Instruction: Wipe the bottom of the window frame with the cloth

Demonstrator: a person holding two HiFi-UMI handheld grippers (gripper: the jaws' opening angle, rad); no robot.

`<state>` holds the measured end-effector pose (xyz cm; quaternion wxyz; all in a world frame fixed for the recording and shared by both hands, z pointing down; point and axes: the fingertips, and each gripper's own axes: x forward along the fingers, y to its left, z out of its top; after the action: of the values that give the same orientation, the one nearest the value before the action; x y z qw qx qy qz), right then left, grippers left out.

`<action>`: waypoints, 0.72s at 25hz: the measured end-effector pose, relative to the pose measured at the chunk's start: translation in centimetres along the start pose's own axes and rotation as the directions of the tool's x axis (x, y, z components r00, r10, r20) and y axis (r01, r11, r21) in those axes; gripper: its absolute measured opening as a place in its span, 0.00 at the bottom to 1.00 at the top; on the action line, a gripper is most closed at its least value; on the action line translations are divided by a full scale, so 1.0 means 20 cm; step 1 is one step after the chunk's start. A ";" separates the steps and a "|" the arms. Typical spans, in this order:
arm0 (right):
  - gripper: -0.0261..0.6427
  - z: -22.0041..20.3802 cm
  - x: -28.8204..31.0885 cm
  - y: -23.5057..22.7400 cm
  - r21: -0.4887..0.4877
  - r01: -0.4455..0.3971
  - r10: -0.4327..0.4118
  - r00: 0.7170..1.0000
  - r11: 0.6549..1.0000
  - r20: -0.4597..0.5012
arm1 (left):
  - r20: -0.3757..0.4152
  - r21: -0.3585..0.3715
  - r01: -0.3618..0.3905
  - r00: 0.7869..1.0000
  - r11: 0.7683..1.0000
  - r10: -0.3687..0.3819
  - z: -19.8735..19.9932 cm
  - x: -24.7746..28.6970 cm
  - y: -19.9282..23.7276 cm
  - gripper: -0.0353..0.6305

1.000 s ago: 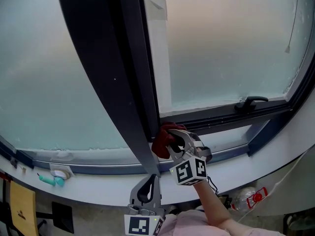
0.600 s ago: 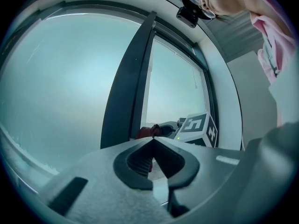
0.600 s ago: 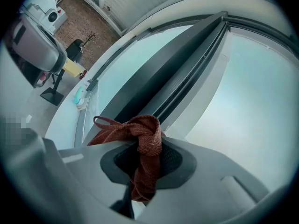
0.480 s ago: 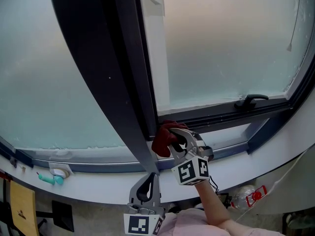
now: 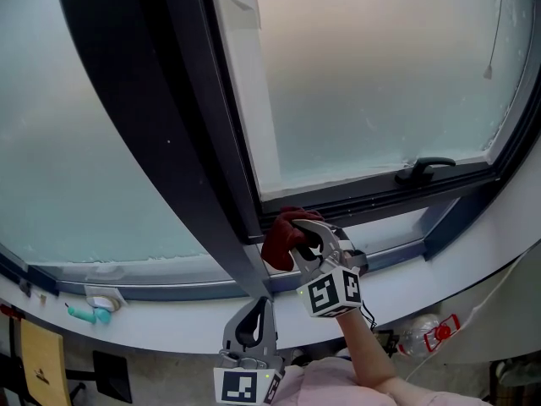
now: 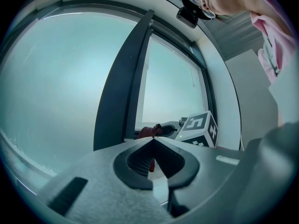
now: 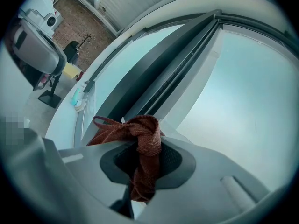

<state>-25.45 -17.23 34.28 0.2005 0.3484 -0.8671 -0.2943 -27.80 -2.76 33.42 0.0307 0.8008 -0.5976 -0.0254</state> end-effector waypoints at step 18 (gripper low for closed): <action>0.15 -0.09 -0.07 -0.08 0.038 0.018 -0.017 1.000 0.999 -0.023 | -0.002 -0.001 0.012 1.000 1.000 -0.012 0.00 0.00 -0.08 0.05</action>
<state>-22.68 -17.76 34.38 0.2012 0.3629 -0.8671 -0.2755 -26.34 -2.40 33.28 0.0317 0.8045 -0.5926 -0.0252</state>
